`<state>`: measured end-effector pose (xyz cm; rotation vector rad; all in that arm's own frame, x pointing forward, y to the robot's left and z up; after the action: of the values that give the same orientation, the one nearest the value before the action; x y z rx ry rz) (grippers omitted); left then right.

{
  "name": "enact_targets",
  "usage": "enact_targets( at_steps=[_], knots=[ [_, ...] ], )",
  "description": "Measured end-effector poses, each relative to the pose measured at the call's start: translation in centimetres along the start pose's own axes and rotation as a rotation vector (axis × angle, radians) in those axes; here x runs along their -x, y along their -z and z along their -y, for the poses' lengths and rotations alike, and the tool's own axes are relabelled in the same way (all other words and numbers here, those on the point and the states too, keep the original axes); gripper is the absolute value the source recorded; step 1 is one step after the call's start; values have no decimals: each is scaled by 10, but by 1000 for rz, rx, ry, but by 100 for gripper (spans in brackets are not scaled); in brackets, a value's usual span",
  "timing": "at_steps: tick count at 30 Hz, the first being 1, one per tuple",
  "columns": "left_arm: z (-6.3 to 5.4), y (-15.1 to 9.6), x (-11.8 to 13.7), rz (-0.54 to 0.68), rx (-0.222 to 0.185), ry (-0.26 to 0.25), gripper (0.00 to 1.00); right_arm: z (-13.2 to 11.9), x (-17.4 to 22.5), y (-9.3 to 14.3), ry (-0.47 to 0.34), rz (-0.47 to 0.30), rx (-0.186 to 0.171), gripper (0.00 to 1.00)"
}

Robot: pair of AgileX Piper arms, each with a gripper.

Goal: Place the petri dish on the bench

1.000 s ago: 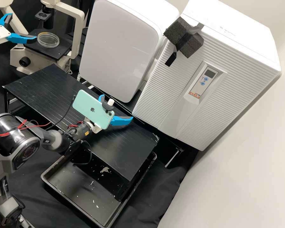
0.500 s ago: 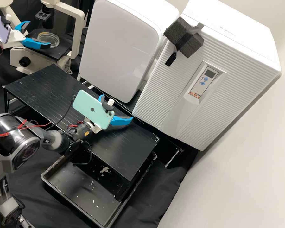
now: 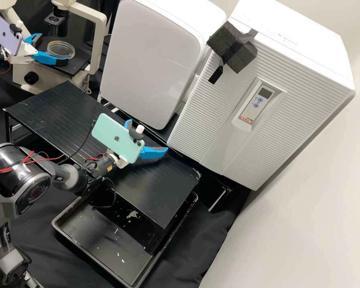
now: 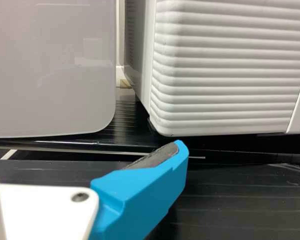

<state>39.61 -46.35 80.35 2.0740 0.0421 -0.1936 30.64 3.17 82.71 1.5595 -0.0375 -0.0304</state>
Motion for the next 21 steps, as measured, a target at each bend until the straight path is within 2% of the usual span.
enact_targets(
  at_steps=[11,15,18,19,21],
  knots=[
    [-5,0,-16,5,4,9,100,0,0,0,0,0,0,100],
    [-4,0,-18,13,12,15,100,0,0,0,0,0,0,100],
    [-2,-1,-18,19,4,21,100,0,0,0,0,0,0,100],
    [-2,0,-18,18,5,23,0,0,0,0,0,0,0,100],
    [-1,-1,-18,22,13,25,0,0,0,0,0,0,0,100]
  ],
)
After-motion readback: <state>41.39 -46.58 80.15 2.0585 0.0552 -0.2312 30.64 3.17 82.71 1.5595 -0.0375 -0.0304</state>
